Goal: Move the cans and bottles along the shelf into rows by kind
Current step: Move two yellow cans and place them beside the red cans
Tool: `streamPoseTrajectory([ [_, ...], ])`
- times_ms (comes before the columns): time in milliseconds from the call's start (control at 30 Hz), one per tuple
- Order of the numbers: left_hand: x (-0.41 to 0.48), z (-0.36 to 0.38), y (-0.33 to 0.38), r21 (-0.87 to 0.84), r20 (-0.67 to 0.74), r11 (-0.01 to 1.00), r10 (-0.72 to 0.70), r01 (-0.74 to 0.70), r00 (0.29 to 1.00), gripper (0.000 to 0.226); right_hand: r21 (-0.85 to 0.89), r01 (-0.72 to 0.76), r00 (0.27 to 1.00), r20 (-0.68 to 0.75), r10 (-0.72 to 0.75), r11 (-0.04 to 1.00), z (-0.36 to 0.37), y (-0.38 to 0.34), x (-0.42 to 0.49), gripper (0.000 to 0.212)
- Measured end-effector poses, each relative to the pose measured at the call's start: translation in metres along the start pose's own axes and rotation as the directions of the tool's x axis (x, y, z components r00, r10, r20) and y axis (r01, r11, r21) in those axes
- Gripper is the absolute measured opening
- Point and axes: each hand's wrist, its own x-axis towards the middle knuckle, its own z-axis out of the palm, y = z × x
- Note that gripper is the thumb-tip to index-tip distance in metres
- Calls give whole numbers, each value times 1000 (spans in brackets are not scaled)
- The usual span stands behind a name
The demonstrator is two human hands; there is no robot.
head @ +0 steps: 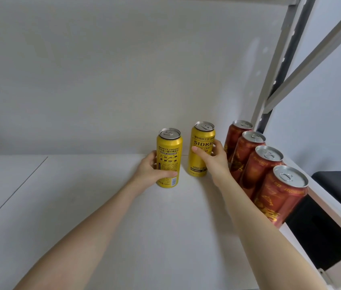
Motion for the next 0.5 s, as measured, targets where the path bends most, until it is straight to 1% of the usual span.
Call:
streamPoseTrajectory([
  [133,-3,0,-2,-11,4,1000,11,-11,1000,62,39,-43,999,-29,45,998,1,3,-16,73],
  [233,-8,-4,-5,5,19,1000,0,0,1000,67,58,-72,993,-93,77,996,-3,8,-32,77],
  [333,-13,-10,-12,40,47,999,-23,22,999,74,64,-91,988,-120,98,994,-9,13,-47,71],
  [400,-12,-12,-12,72,47,997,-31,27,998,73,55,-96,987,-123,102,994,-11,13,-55,66],
  [500,-12,-12,-10,96,61,995,-36,30,998,71,41,-101,992,-71,104,994,-11,11,-66,60],
])
